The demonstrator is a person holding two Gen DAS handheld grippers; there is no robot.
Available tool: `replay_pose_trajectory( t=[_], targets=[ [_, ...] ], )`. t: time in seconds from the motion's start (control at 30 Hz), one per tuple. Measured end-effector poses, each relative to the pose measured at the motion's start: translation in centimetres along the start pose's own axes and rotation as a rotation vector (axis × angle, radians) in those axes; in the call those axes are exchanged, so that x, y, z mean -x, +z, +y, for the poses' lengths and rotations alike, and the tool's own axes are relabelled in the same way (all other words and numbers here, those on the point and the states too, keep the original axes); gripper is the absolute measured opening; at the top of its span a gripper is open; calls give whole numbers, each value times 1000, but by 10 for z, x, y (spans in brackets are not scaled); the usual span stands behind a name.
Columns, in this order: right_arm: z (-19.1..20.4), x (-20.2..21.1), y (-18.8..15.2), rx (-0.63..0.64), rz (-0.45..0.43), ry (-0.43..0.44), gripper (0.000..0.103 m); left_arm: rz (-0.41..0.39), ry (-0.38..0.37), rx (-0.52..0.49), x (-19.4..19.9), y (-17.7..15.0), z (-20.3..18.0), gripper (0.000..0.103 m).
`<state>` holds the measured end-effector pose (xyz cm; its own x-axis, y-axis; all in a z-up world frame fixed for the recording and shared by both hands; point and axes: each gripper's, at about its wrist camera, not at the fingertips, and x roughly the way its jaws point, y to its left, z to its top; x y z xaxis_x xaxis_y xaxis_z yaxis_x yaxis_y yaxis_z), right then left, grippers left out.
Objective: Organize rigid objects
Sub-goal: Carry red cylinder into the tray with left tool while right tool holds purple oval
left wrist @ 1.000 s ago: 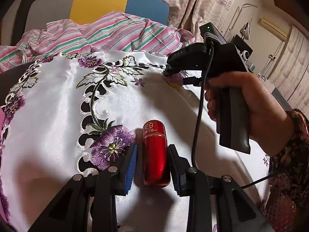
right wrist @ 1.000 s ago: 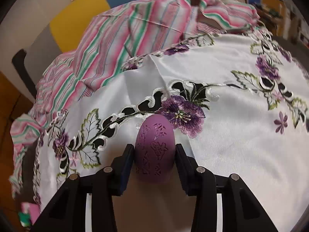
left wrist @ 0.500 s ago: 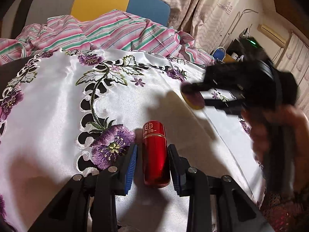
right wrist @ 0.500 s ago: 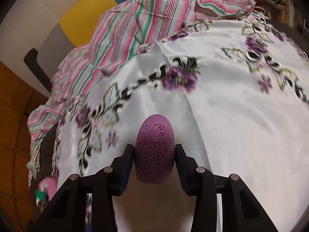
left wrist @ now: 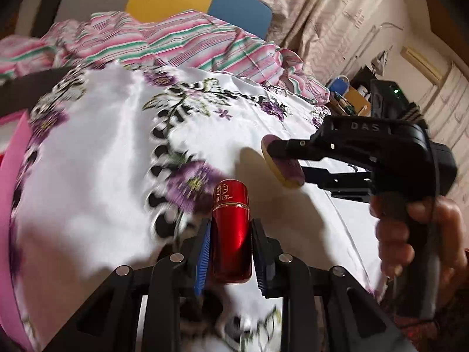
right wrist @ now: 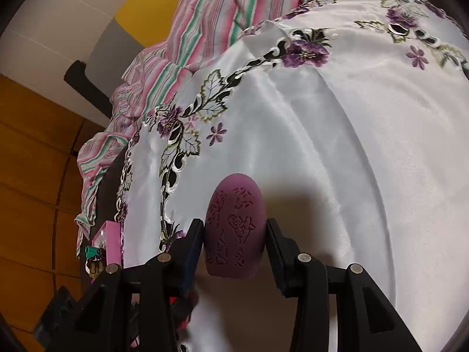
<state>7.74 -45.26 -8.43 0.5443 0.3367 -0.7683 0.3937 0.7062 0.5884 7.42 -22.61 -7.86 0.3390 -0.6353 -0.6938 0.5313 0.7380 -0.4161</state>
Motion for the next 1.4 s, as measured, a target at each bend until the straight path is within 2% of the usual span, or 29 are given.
replay_pose_trajectory(
  t=[0.13, 0.37, 0.63, 0.8, 0.97, 1.13, 1.4],
  targets=[
    [9, -4, -4, 36, 14, -8, 43, -10, -13, 48, 21, -14, 8, 26],
    [19, -4, -4, 90, 8, -10, 43, -50, -4, 41, 67, -33, 12, 26],
    [36, -4, -13, 170, 6, -1, 43, -121, 73, 84, 120, -47, 38, 26],
    [49, -5, -20, 214, 14, 25, 43, -157, 149, 116, 145, -53, 61, 26],
    [64, -9, -30, 257, 31, 50, 43, -161, 200, 199, 154, -57, 94, 26],
    [74, -11, -37, 285, 36, 70, 43, -121, 245, 258, 147, -58, 118, 26],
    [84, -11, -45, 329, 30, 80, 43, -104, 301, 253, 139, -54, 124, 26]
  ],
)
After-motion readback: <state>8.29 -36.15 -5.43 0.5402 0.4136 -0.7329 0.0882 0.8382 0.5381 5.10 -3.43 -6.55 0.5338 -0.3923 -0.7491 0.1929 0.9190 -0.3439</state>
